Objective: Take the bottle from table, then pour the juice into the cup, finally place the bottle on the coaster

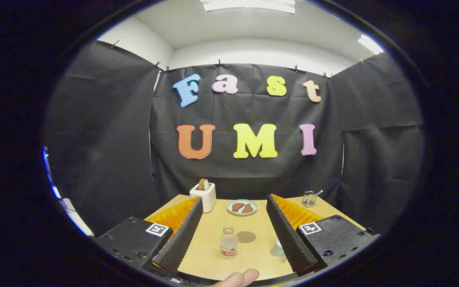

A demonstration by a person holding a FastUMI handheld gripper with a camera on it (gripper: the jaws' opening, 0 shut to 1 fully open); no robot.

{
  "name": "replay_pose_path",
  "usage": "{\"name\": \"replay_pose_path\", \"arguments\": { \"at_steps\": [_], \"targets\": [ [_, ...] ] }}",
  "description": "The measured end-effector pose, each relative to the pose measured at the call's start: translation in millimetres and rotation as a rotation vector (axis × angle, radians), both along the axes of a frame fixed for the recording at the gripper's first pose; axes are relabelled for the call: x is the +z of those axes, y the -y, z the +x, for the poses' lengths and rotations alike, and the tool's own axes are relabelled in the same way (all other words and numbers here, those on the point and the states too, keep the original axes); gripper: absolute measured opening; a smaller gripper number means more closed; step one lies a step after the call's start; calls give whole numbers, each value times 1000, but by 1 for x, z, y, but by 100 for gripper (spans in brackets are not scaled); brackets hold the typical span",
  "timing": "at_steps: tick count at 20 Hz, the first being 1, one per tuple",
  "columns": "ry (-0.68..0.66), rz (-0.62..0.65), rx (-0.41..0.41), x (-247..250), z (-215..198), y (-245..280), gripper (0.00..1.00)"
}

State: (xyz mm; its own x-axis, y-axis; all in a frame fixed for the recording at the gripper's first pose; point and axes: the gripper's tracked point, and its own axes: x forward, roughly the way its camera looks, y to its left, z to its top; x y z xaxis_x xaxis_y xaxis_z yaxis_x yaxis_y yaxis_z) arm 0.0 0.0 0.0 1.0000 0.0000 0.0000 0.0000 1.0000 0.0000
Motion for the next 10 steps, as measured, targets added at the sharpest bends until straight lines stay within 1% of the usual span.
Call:
{"name": "replay_pose_path", "arguments": {
  "at_steps": [2, 5, 10],
  "targets": [
    [-3, 3, -11, 0, 1, -1, 100],
    [-10, 17, -2, 1, 1, -5, 100],
    [-20, -7, -28, -3, 6, -1, 100]
  ]
}}
